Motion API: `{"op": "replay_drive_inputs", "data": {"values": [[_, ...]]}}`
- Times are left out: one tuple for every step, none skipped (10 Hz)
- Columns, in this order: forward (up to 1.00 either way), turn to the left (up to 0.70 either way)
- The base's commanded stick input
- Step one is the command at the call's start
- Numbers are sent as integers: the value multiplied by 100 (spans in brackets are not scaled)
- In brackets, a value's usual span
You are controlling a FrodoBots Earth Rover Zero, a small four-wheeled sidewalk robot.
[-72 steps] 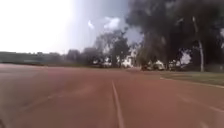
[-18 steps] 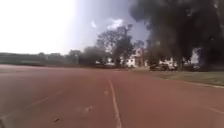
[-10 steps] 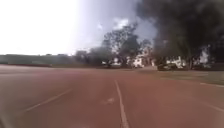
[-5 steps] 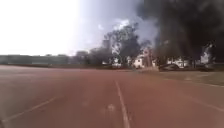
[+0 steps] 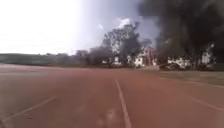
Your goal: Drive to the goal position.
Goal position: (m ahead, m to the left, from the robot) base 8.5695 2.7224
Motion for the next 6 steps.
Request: {"op": "replay_drive_inputs", "data": {"values": [[70,0],[70,0],[70,0],[70,0],[70,0],[70,0]]}}
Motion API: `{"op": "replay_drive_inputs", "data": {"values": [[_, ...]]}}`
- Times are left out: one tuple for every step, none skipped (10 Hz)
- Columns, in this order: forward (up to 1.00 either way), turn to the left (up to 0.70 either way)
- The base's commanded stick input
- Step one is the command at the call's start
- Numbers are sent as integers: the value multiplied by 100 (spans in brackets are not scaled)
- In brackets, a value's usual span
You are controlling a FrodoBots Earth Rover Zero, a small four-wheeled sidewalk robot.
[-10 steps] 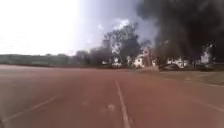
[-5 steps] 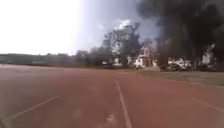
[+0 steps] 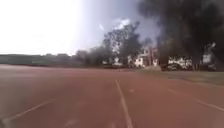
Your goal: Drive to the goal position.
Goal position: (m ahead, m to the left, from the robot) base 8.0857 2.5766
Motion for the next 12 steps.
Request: {"op": "replay_drive_inputs", "data": {"values": [[70,0],[70,0],[70,0],[70,0],[70,0],[70,0],[70,0],[70,0],[70,0],[70,0],[70,0],[70,0]]}}
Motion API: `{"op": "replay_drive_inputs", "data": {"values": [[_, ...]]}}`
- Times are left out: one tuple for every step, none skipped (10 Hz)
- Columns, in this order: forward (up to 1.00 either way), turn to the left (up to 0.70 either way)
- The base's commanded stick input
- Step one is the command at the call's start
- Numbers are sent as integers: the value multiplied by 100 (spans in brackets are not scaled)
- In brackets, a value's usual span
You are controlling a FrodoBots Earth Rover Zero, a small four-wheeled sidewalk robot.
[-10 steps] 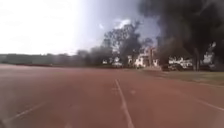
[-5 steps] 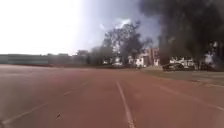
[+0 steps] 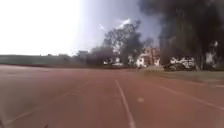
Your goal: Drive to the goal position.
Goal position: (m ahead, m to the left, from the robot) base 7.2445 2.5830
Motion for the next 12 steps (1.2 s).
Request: {"op": "replay_drive_inputs", "data": {"values": [[70,0],[70,0],[70,0],[70,0],[70,0],[70,0],[70,0],[70,0],[70,0],[70,0],[70,0],[70,0]]}}
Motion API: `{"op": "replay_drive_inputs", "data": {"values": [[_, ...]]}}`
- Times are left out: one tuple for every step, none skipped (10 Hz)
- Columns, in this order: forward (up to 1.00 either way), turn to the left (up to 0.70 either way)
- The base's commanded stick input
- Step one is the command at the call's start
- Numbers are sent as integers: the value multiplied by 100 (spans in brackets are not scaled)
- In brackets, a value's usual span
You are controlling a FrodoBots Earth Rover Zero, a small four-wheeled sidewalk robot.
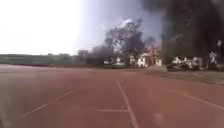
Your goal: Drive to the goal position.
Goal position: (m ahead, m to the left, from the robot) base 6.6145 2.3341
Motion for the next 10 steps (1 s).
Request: {"op": "replay_drive_inputs", "data": {"values": [[70,0],[70,0],[70,0],[70,0],[70,0],[70,0],[70,0],[70,0],[70,0],[70,0]]}}
